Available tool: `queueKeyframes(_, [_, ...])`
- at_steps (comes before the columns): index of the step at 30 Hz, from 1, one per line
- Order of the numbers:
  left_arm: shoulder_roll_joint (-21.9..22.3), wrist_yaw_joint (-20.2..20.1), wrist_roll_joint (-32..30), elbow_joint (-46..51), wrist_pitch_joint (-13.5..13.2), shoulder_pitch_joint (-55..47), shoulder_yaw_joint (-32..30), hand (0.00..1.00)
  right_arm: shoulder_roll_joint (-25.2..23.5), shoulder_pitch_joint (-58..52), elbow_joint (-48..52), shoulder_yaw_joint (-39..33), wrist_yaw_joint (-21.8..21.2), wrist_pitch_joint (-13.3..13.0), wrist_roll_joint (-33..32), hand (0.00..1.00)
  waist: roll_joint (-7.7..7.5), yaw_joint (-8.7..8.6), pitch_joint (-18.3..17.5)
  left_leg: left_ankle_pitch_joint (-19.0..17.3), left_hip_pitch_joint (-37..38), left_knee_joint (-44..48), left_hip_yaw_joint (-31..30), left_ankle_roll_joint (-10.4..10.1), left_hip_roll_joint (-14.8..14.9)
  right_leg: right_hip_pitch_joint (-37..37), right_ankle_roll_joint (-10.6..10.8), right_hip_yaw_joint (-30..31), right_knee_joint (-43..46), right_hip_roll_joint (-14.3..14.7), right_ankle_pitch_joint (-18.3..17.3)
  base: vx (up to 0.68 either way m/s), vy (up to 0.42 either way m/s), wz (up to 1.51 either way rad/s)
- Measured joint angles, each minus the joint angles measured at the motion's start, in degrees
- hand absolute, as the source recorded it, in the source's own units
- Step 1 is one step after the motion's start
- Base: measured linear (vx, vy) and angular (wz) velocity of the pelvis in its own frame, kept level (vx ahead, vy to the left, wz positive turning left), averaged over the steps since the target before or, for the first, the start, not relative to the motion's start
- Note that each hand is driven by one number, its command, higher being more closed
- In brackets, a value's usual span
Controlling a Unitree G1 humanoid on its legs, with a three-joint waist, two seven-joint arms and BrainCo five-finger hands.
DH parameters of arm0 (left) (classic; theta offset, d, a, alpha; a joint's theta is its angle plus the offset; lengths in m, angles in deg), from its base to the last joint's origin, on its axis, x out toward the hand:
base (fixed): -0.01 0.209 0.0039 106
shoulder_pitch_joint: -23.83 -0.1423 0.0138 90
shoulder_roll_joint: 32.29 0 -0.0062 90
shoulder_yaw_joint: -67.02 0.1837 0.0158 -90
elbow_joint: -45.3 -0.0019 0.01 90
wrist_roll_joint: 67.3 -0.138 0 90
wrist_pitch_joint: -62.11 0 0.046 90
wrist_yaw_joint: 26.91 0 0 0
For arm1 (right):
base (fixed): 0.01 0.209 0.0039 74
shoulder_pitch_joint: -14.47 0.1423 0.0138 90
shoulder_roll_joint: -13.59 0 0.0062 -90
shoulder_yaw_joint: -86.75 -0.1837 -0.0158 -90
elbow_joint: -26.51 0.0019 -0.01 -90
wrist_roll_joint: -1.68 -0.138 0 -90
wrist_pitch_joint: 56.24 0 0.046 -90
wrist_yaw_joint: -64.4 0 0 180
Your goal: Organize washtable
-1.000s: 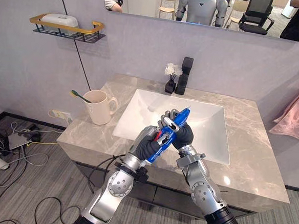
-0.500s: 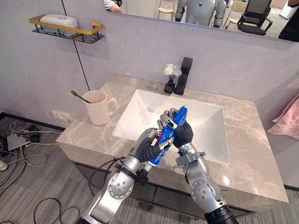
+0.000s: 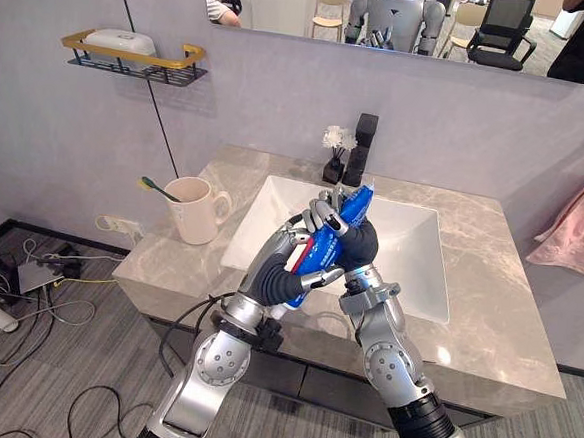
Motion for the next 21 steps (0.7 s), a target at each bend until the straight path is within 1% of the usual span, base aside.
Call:
queueKeyframes(2, [2.0, 5.1, 1.4, 6.8, -0.6, 0.1, -10.9, 0.0, 1.2, -3.8, -0.4, -4.3, 0.3, -0.1, 0.8, 1.0, -0.12, 0.43, 0.2, 0.0, -0.1, 0.0, -0.2, 0.0, -0.1, 0.1, 0.0, -0.3, 0.0, -0.1, -0.1, 0.0, 0.0, 0.05])
queueKeyframes(3, [1.9, 6.6, 2.4, 8.5, -1.1, 0.2, -13.5, 0.0, 2.2, -4.8, -0.4, -5.7, 0.4, -0.1, 0.8, 1.0, -0.09, 0.82, 0.2, 0.0, -0.1, 0.0, -0.2, 0.0, -0.2, 0.1, 0.0, -0.4, 0.0, -0.2, -0.2, 0.0, 0.0, 0.05])
queueKeyframes(4, [1.9, 7.2, 2.7, 9.3, -1.3, 0.2, -14.6, 0.0, 2.6, -5.3, -0.4, -6.7, 0.5, -0.1, 0.8, 1.0, -0.04, 1.27, 0.3, 0.0, -0.1, 0.0, -0.2, 0.0, -0.2, 0.1, 0.0, -0.4, 0.0, -0.2, -0.2, 0.0, -0.003, 0.03])
queueKeyframes(5, [2.0, 8.4, 3.5, 10.1, -2.1, -0.1, -15.6, 0.0, 3.0, -5.7, -0.4, -8.9, 0.9, -0.2, 1.3, 1.0, 0.01, 1.35, 0.3, 0.0, -0.1, -0.1, -0.3, 0.0, -0.3, 0.1, 0.0, -0.5, 0.0, -0.2, -0.2, 0.0, 0.0, 0.0])
queueKeyframes(7, [2.1, 8.9, 4.6, 10.3, -2.5, -1.3, -16.6, 0.0, 2.9, -5.7, -0.2, -9.2, 1.3, -0.6, 1.4, 1.0, 0.02, 1.3, 0.3, 0.0, -0.1, -0.1, -0.4, 0.0, -0.3, 0.1, 0.0, -0.6, -0.2, -0.2, -0.2, 0.0, 0.0, 0.0])
queueKeyframes(9, [2.3, 9.3, 4.9, 10.3, -2.5, -2.5, -17.7, 0.0, 2.8, -5.8, -0.2, -9.4, 1.3, -0.6, 1.9, 1.0, 0.03, 1.13, 0.3, 0.0, -0.1, -0.3, -0.4, 0.0, -0.2, 0.1, 0.0, -0.6, -0.3, -0.2, -0.2, 0.0, 0.0, 0.0])
queueKeyframes(11, [2.9, 9.5, 5.0, 10.3, -2.5, -3.1, -20.1, 0.0, 2.8, -5.8, -0.1, -9.4, 1.3, -0.6, 2.0, 1.0, 0.03, 1.26, 0.3, 0.0, -0.1, -0.4, -0.6, 0.0, -0.3, 0.2, 0.0, -0.7, -0.4, -0.2, -0.2, -0.01, -0.009, 0.03])
queueKeyframes(12, [3.9, 10.0, 5.0, 10.3, -2.5, -3.5, -22.4, 0.0, 2.8, -5.9, 0.1, -9.5, 1.3, -0.6, 2.4, 1.0, 0.02, 1.33, 0.3, 0.0, -0.1, -0.6, -0.7, 0.0, -0.3, 0.2, 0.0, -0.9, -0.5, -0.2, -0.2, -0.01, -0.016, 0.06])
queueKeyframes(17, [4.5, 10.9, 5.6, 10.3, -2.5, -5.4, -27.0, 0.0, 2.6, -6.1, 0.3, -10.1, 1.3, -0.6, 3.5, 1.0, 0.03, 1.51, 0.3, 0.0, -0.1, -1.1, -1.1, 0.0, -0.4, 0.3, 0.0, -1.3, -0.7, -0.2, -0.2, -0.01, -0.011, 0.04])
queueKeyframes(21, [6.8, 12.2, 6.2, 8.3, -2.4, -7.4, -34.5, 0.0, 2.3, -6.9, 0.5, -11.8, 1.3, -0.6, 3.9, 1.0, 0.07, 1.71, 0.3, 0.0, -0.1, -1.2, -1.1, 0.0, -0.4, 0.3, 0.0, -1.3, -0.7, -0.2, -0.2, -0.01, -0.005, 0.0])
